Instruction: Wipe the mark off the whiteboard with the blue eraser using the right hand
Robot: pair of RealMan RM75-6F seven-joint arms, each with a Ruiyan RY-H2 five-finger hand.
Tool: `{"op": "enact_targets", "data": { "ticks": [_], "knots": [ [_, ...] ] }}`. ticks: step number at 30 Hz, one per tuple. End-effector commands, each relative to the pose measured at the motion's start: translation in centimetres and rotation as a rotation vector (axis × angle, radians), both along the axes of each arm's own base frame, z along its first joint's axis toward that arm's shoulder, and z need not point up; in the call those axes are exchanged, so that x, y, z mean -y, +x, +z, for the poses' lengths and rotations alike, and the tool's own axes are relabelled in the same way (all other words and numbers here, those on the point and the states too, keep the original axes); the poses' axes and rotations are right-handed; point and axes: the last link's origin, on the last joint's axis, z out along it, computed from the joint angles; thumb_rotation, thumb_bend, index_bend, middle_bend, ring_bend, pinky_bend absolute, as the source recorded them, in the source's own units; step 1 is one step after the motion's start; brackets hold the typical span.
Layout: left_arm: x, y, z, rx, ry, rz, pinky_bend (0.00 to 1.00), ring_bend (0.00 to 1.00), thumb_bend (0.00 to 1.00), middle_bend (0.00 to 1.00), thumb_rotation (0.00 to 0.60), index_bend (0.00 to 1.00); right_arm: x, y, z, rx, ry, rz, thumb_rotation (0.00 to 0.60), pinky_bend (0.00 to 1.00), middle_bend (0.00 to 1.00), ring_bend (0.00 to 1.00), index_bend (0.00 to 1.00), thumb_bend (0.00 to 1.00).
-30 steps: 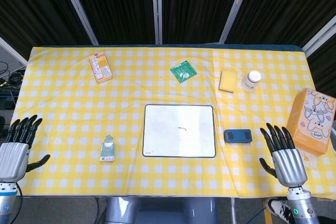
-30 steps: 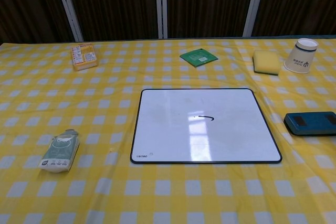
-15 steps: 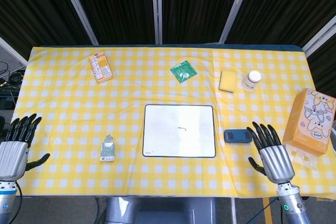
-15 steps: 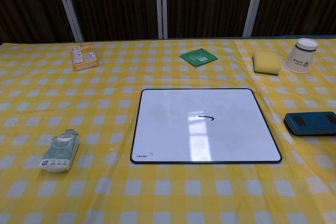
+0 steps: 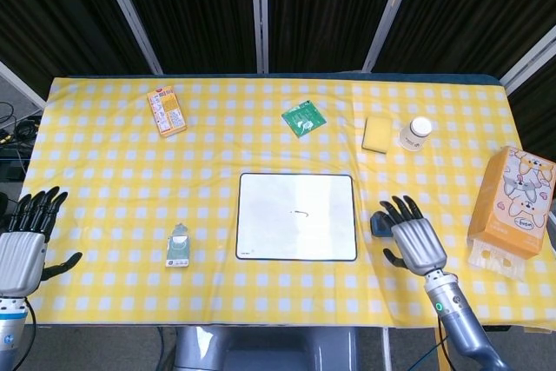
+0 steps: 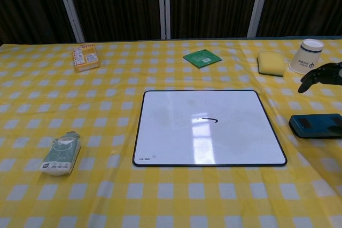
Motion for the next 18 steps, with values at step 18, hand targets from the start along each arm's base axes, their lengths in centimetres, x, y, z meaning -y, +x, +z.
{"op": "enact_targets", "data": {
  "ticks": [18],
  "knots": [
    [-0.4, -0.4, -0.4, -0.010, -0.010, 0.017, 0.00, 0.00, 0.00, 0.00, 0.600, 0.00, 3.4, -1.3, -2.2, -0.120, 0.061, -0.228, 0.600, 0.08, 0.12, 0.06, 0.21, 0.21]
  ]
}}
